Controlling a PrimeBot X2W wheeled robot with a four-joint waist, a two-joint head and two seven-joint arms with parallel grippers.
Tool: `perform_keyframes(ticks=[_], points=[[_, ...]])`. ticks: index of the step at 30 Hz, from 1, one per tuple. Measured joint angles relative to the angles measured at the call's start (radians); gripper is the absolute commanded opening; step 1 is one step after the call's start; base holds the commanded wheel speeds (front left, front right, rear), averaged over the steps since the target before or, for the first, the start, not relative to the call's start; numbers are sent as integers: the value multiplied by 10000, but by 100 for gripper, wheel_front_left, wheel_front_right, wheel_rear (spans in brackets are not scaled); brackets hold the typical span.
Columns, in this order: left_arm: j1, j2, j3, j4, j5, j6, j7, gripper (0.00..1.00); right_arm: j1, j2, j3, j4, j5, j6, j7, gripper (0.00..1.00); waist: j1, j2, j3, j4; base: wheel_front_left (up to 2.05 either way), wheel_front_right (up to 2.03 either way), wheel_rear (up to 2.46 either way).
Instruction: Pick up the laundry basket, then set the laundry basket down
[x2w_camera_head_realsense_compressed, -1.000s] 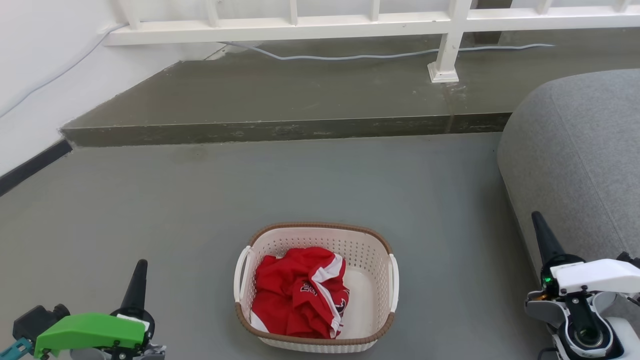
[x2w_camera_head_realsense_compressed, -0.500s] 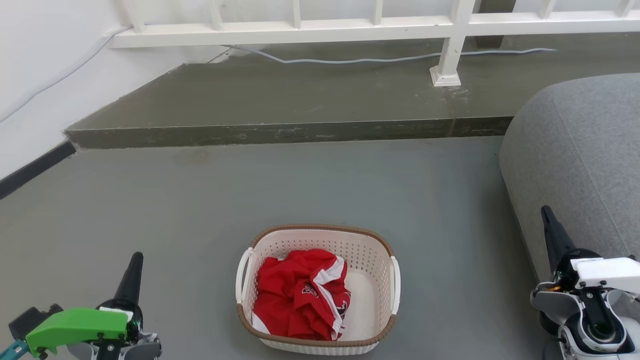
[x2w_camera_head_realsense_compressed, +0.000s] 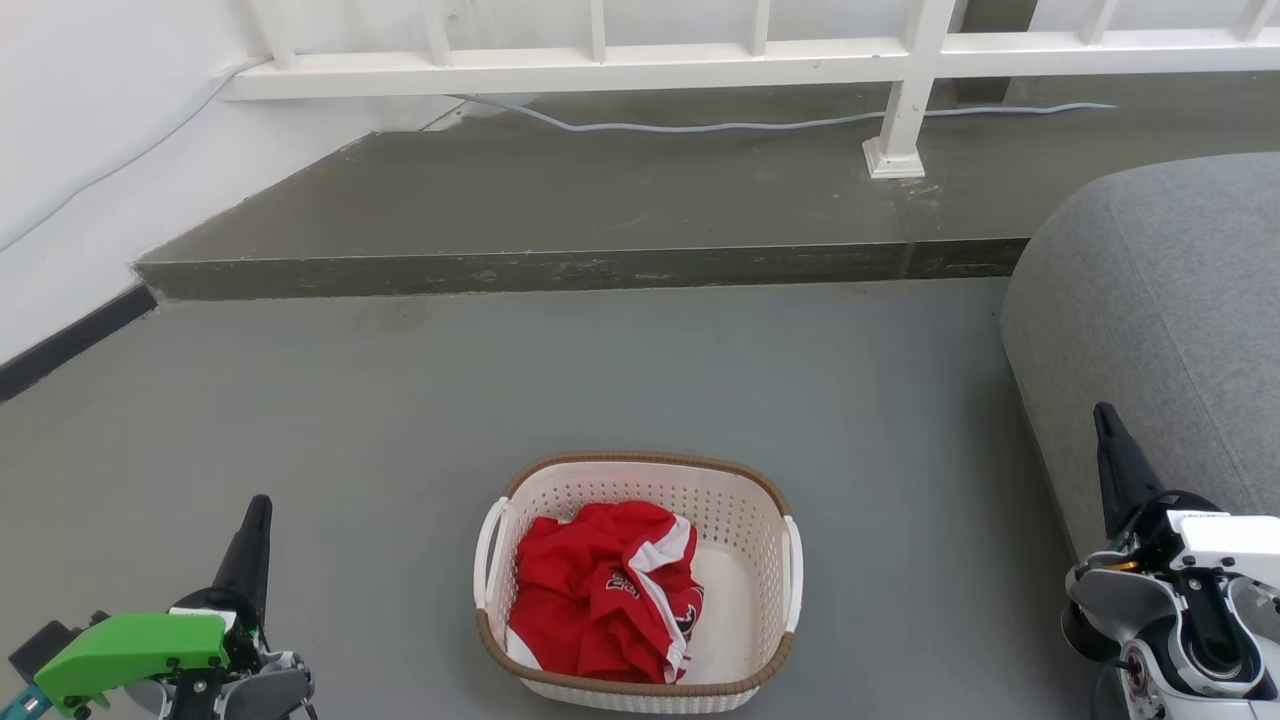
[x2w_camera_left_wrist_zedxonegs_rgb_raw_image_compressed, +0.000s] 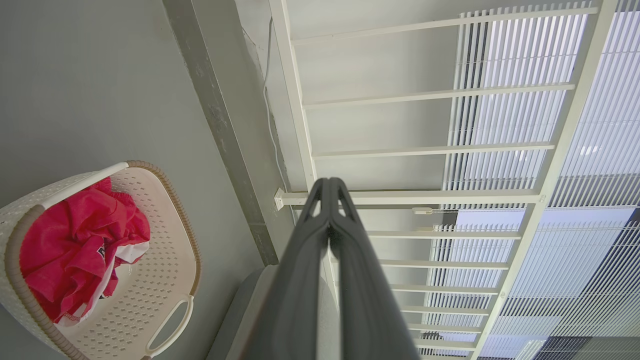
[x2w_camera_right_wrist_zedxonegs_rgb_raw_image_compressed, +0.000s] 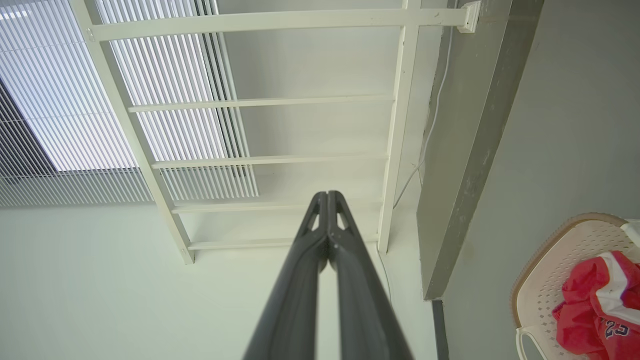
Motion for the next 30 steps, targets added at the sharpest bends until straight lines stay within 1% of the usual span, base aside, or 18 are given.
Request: perform_keyframes(ticks=[1, 7, 30], points=[[0, -4, 0, 21, 0, 0, 0, 0, -5, 0, -4, 12, 0, 48, 0, 0, 0, 0, -1, 0, 0, 0, 0], [-5, -10, 6, 52, 0, -69, 0, 0, -37, 0, -13, 48, 0, 50, 0, 0, 0, 0, -3, 0, 0, 0, 0], [-62, -29, 25, 146, 0, -79, 4, 0, -133, 10, -50, 142, 0, 54, 71, 0, 0, 0, -8, 1, 0, 0, 0]])
